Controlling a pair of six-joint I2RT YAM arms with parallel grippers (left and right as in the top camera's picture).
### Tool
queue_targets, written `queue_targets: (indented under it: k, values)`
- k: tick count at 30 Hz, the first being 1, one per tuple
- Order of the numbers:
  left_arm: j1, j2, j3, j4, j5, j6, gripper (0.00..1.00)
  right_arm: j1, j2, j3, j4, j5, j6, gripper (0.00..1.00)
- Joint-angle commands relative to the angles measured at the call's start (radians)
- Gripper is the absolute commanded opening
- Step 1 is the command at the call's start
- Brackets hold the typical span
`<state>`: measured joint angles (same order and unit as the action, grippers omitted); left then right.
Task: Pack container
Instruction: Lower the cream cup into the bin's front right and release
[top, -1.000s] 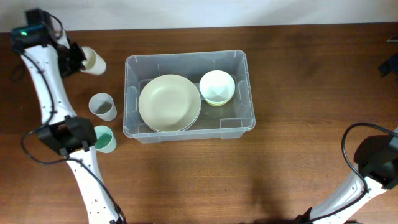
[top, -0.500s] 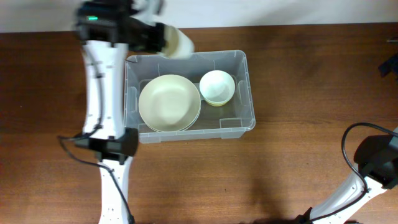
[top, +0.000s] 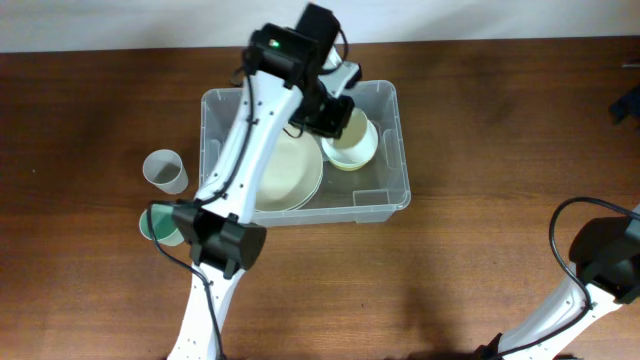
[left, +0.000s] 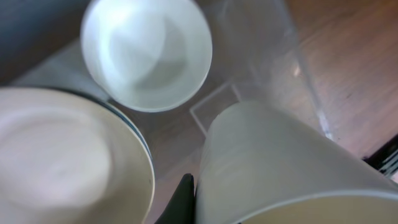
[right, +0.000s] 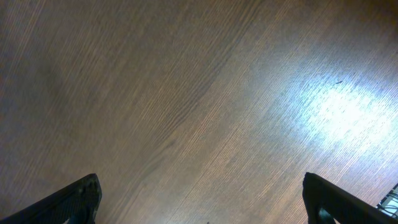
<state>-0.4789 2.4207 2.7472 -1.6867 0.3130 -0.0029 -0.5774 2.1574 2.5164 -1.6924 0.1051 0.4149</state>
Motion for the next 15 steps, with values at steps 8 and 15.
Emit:
queue_targets:
  k: [8, 15]
  values:
    - [-0.029, 0.006, -0.264, 0.003, -0.074, -0.004, 0.01, 0.001, -0.004, -0.005, -0.002, 0.012, 0.005, 0.99]
    - [-0.029, 0.006, -0.348, 0.121, -0.075, -0.004, 0.01, 0.001, -0.004, -0.005, -0.002, 0.012, 0.005, 0.99]
